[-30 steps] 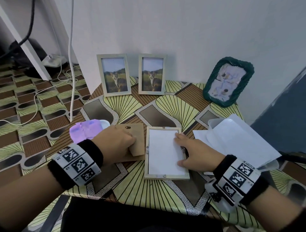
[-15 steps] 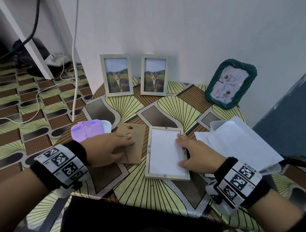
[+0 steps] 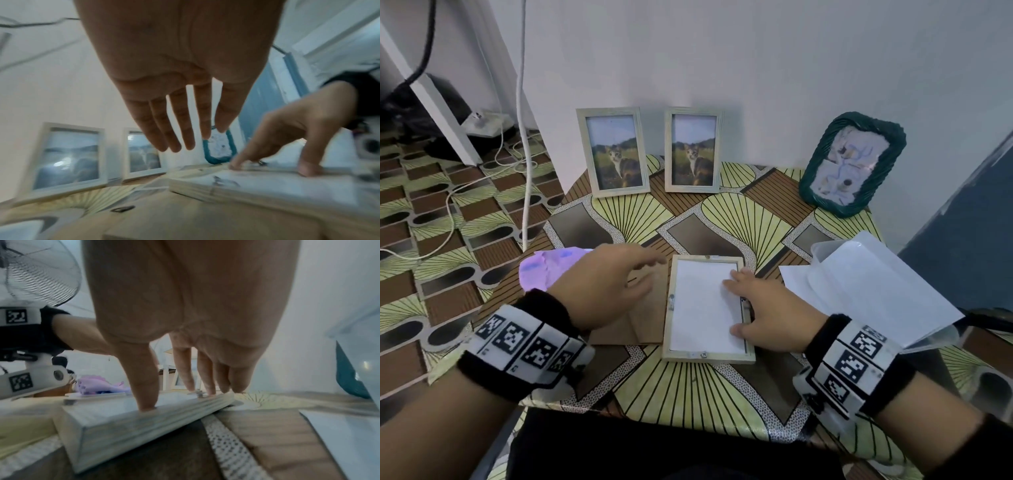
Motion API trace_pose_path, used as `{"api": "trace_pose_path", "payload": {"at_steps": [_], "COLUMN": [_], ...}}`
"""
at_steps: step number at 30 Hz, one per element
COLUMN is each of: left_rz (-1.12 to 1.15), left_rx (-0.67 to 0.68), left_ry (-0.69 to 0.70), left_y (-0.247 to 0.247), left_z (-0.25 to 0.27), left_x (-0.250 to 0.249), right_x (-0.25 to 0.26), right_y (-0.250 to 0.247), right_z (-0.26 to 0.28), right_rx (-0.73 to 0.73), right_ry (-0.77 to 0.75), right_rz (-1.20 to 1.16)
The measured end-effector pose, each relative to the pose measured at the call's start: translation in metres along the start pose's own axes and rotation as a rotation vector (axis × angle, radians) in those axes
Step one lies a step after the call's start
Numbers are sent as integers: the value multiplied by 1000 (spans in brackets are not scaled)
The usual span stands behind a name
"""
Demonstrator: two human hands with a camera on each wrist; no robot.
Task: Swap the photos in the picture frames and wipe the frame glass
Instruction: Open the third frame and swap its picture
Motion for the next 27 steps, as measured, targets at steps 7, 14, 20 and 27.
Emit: {"api": "trace_pose_path", "payload": {"at_steps": [7,14,20,27], "left_rz": [-446,-414,-564,-526], "left_rx": [454,633,703,651], "left_ry": [221,246,277,277], "left_y": [76,85,87,82], "left_z": [0,0,-9,-5], "left_x": [-27,-20,-26,-28], "right_x": [20,23,26,29], "right_y": [2,10,6,5], "right_z": [7,2,-1,-1], "right_rx": [24,166,173,129], "right_ry": [-199,-219,-207,-276], "right_rz": [165,344,467,487]}}
Point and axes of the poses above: each hand's wrist, its own z-axis away from the middle knuckle, its own y-axis out of the palm, x = y × z, the point moved 7 cm from there along -z, towards the middle knuckle, and after that the axes turned 2 degrees about x, right-handed, at the moved point
